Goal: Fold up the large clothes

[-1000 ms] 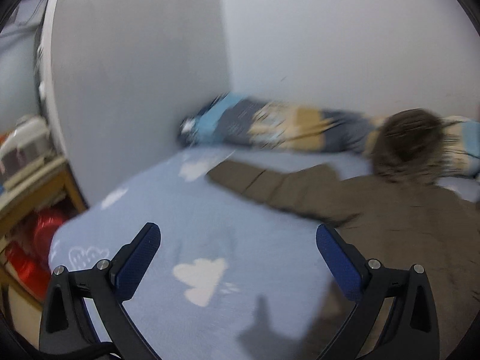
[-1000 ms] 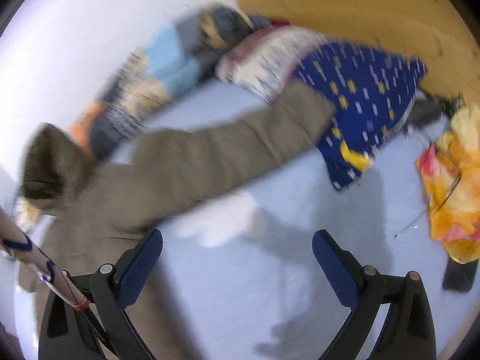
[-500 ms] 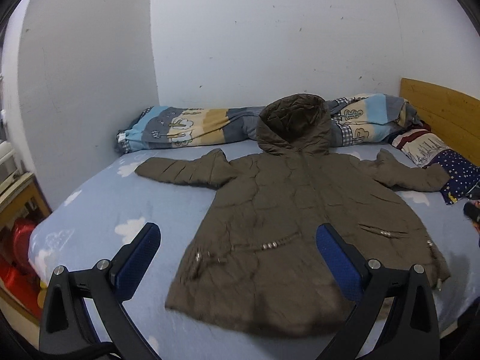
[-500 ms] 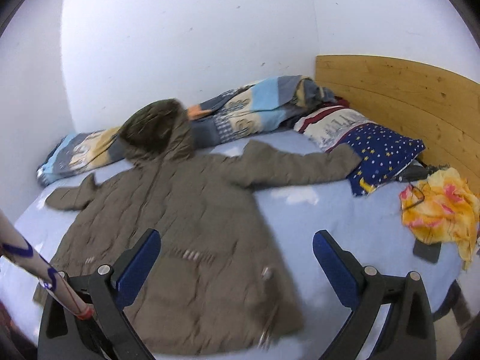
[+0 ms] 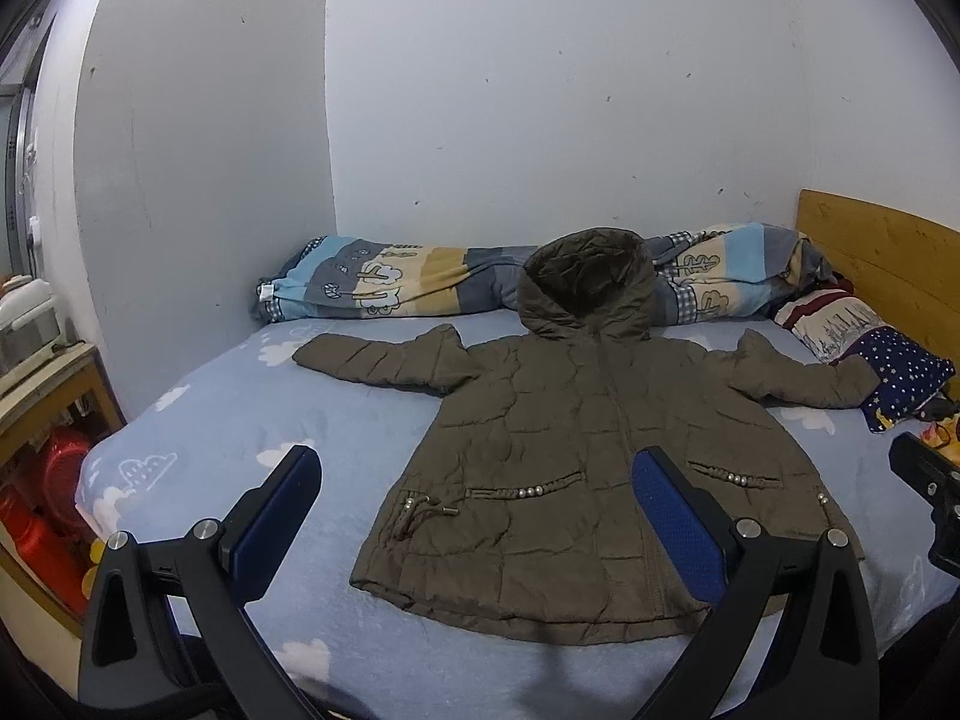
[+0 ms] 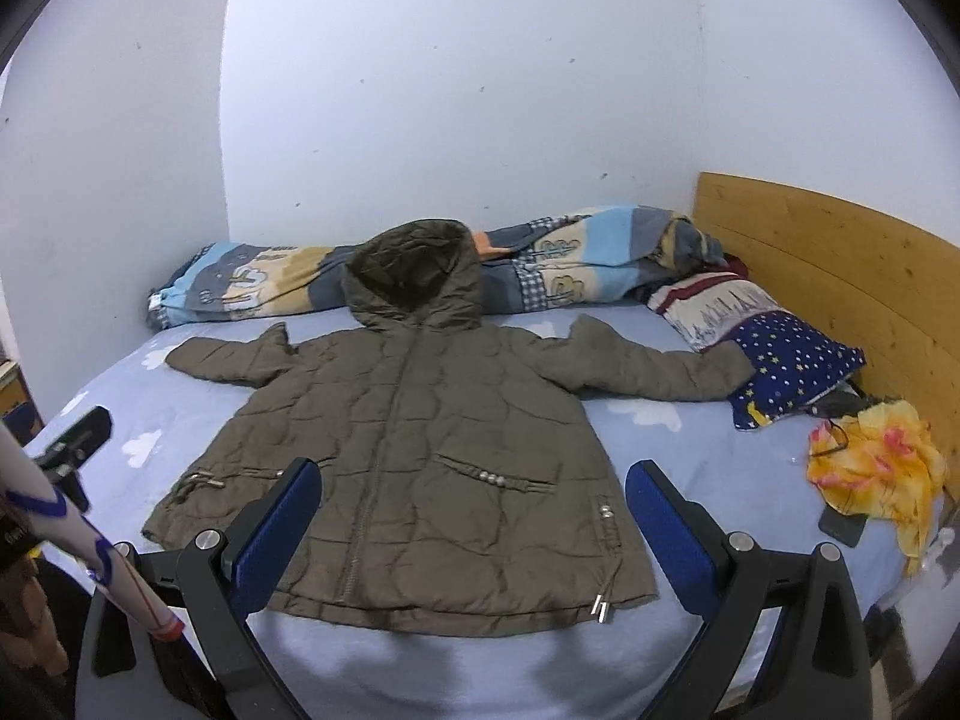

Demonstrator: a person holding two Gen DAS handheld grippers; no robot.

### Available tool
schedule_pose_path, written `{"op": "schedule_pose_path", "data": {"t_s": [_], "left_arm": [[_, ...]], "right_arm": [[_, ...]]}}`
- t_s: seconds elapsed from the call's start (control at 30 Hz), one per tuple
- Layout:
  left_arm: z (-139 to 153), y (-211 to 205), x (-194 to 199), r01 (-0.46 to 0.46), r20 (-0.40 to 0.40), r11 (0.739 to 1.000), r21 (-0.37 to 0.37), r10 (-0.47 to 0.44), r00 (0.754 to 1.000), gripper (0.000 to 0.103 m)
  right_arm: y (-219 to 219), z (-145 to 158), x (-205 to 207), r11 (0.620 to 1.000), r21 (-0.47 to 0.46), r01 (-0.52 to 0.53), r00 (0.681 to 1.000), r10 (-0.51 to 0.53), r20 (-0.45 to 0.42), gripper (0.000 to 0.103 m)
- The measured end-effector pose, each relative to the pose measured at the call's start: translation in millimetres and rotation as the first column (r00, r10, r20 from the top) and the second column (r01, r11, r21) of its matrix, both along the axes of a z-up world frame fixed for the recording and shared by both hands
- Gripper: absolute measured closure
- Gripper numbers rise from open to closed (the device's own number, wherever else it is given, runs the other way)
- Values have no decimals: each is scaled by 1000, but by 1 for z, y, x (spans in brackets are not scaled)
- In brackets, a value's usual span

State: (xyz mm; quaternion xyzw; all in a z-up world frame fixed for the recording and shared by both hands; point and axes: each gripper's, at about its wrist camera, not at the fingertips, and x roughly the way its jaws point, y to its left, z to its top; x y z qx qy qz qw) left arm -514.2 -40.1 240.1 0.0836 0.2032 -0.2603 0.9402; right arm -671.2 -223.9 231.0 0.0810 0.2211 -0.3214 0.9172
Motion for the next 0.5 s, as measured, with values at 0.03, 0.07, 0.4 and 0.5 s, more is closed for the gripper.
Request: {"op": "schedule_pose_path", "data": {"t_s": [0.03, 0.07, 0.4, 0.5], "left_arm": [[-1, 0, 0, 2, -4, 1000, 3, -2, 1000, 0], [-2, -1, -1, 6, -10, 1000, 9, -5, 1000, 0], [-4, -2, -3, 8, -22, 1000, 4, -8, 1000, 0], [-2, 0, -1, 12, -32, 1000, 9, -12, 999, 0]], "right_arm": [[3, 0, 1, 1000, -8, -3, 1000, 3, -9, 0], [4, 0, 2, 1000, -11, -6, 1000, 6, -16, 0], [6, -3, 5, 1000, -8, 4, 999, -5, -48, 0], [9, -3, 6, 1000, -15, 1, 999, -2, -53, 0]]}}
